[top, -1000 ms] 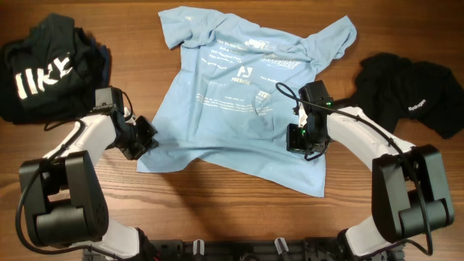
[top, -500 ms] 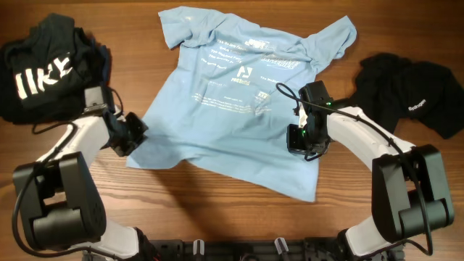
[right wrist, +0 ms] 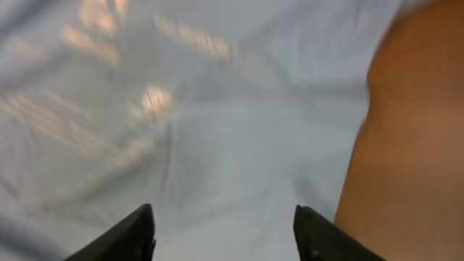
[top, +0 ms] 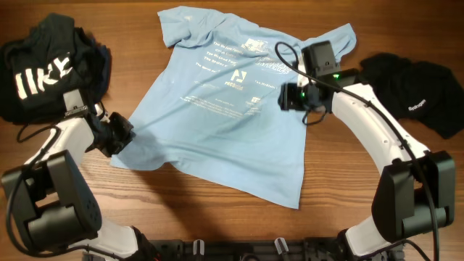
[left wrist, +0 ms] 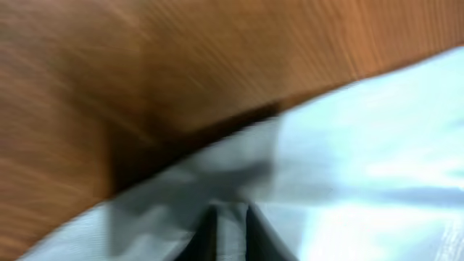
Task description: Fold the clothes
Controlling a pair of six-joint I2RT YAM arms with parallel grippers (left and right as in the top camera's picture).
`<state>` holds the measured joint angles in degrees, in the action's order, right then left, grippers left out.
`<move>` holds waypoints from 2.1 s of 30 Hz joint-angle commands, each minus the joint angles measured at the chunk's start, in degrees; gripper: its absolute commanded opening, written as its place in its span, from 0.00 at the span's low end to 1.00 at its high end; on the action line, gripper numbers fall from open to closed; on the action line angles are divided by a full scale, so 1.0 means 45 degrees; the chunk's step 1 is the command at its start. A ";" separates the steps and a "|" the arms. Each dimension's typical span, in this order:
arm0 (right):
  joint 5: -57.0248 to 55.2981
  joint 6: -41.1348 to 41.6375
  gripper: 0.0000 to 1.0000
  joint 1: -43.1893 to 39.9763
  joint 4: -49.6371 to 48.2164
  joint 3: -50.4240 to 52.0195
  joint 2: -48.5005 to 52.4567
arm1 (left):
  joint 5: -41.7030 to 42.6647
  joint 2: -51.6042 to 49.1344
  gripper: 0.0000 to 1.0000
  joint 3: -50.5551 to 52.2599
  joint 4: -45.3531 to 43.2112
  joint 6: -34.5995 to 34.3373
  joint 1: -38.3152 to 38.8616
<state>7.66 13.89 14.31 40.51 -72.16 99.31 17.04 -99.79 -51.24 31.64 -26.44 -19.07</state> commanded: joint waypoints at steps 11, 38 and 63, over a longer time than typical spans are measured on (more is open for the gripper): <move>-0.0398 -0.2098 0.72 -0.0811 -0.2715 -0.0583 0.0000 | -0.0607 0.1559 0.55 -0.0748 0.0486 0.0826 0.2521; -0.0369 -0.2715 0.72 -0.1875 -0.2414 -0.0583 0.0607 | 0.1039 0.1554 0.04 -0.0797 -0.0393 -0.0097 1.1934; 0.0355 -0.2667 0.72 -0.1870 -0.1899 -0.0583 0.0607 | -0.1044 -0.0855 0.04 -0.0748 0.2657 -0.2336 0.9884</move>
<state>8.12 1.63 5.93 31.97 -73.78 101.06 14.06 -101.16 -54.48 43.64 -35.75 28.45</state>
